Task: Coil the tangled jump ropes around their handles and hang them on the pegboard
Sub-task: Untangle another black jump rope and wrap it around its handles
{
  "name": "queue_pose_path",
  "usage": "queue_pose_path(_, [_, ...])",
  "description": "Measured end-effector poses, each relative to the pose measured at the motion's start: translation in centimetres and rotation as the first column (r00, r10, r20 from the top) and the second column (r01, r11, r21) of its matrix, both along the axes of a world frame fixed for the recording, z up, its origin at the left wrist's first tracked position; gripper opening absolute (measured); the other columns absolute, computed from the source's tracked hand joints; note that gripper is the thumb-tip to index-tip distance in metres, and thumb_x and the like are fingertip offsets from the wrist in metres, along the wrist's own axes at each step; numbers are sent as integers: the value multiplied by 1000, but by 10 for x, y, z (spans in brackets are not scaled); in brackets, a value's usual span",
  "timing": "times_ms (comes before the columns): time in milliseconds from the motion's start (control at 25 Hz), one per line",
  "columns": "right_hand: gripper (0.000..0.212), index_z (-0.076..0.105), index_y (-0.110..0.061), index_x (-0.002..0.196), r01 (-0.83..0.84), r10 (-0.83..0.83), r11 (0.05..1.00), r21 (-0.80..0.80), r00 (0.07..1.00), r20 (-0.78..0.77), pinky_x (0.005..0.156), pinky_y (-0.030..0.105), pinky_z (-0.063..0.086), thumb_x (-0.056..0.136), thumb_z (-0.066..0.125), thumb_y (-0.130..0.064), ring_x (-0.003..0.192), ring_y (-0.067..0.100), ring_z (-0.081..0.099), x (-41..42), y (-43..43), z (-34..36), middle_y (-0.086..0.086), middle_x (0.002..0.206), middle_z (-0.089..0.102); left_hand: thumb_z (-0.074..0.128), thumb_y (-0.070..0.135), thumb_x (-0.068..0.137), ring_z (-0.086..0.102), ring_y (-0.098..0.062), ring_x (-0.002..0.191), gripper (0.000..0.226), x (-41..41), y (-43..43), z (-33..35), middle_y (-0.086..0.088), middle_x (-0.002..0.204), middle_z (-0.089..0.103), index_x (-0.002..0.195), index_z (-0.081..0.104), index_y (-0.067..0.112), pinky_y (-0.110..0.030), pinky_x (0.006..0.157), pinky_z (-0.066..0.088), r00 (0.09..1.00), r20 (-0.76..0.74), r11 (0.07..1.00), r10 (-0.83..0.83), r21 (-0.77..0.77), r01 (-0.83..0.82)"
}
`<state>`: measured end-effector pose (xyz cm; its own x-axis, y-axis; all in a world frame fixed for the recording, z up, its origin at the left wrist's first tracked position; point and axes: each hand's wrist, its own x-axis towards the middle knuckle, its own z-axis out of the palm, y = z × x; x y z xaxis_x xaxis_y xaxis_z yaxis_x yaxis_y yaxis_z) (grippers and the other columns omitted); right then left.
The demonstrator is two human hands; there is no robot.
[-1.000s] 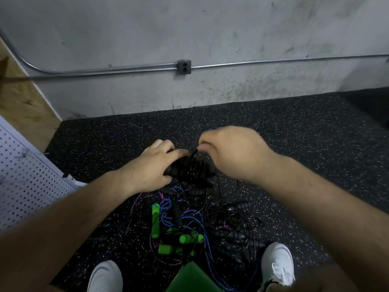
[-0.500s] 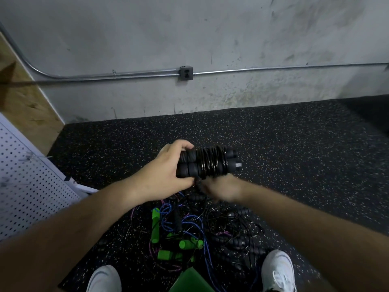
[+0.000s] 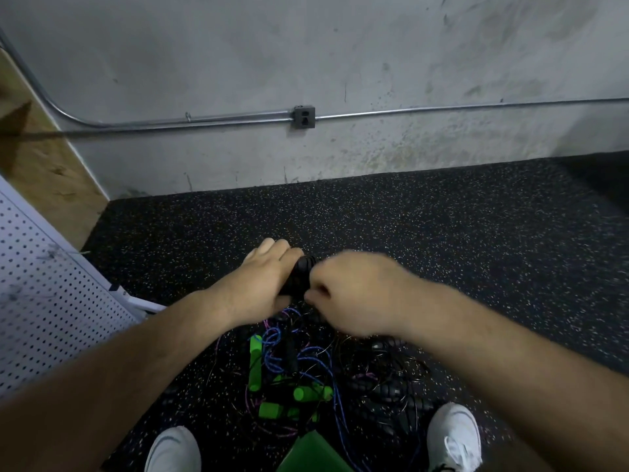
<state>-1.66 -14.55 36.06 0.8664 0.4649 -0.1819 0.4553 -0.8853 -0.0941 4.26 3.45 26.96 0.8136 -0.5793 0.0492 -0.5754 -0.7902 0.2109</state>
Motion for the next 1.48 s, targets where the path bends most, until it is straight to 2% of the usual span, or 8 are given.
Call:
queue_pose_path(120, [28, 69, -35, 103, -65, 68, 998, -20, 975, 212, 79, 32, 51, 98, 49, -54, 95, 12, 61, 35, -31, 4, -13, 97, 64, 67, 26, 86, 30, -8, 107, 60, -9, -6, 5, 11, 112, 35, 139, 41, 21, -34, 107, 38, 997, -36, 997, -72, -23, 71])
queue_pose_path(240, [18, 74, -39, 98, -30, 22, 975, 221, 999, 36, 87, 34, 50, 91, 63, -52, 98, 7, 62, 67, -59, -19, -15, 98, 67, 69, 26, 86, 32, -6, 113, 59, -21, -15, 18, 15, 113, 37, 138, 41, 22, -24, 107, 35, 985, -99, 982, -144, -138, 130])
queue_pose_path(360, [6, 77, -15, 93, 232, 67, 645, 728, 932, -356, 79, 25, 53, 89, 73, -17, 81, 7, 69, 73, -72, -31, -6, 86, 74, 76, 18, 81, 50, -2, 111, 56, -35, -18, 34, 22, 109, 52, 130, 49, 26, -19, 95, 41, 937, -312, 919, -159, -395, 25])
queue_pose_path(520, [24, 66, -11, 84, 456, 131, 288, 842, 852, -507, 48, 19, 40, 99, 52, 1, 52, 6, 52, 53, -47, -33, -5, 63, 61, 78, 41, 72, 65, -12, 112, 55, -32, -19, 40, 4, 113, 72, 121, 59, 26, -35, 100, 48, 859, -499, 561, -113, -746, -359])
queue_pose_path(800, [19, 61, -10, 108, 128, -160, 710, 692, 987, -18, 64, 15, 36, 90, 55, -10, 80, 17, 56, 25, 3, -50, 3, 93, 62, 59, 37, 98, 60, 10, 96, 42, -22, -20, 43, 4, 121, 63, 127, 29, 36, -7, 82, 44, 848, -509, 547, 148, -672, -499])
queue_pose_path(1000, [40, 53, -20, 123, 66, -135, 651, 756, 990, 30, 78, 11, 43, 87, 68, -27, 95, 2, 55, 11, -1, -32, -15, 103, 60, 65, 30, 89, 68, -10, 105, 47, -23, -14, 51, -4, 113, 70, 125, 39, 47, -40, 100, 52, 869, -494, 283, 39, -828, -484])
queue_pose_path(1240, [52, 37, -8, 150, -218, -49, 728, 649, 929, 368, 84, 20, 47, 101, 52, -15, 97, 8, 56, 13, -12, -27, -1, 115, 60, 47, 3, 103, 71, -18, 98, 53, -28, -12, 68, -4, 110, 75, 140, 42, 40, -31, 74, 58, 801, -562, 143, -204, -827, -544])
queue_pose_path(1480, [82, 7, -9, 160, -268, 50, 764, 587, 932, 360, 84, 22, 49, 98, 57, -25, 94, 1, 46, 17, -17, -22, -13, 116, 35, 47, 3, 101, 68, -17, 91, 51, -30, -18, 68, -10, 105, 71, 139, 46, 37, -30, 70, 57, 747, -594, 55, -298, -793, -607])
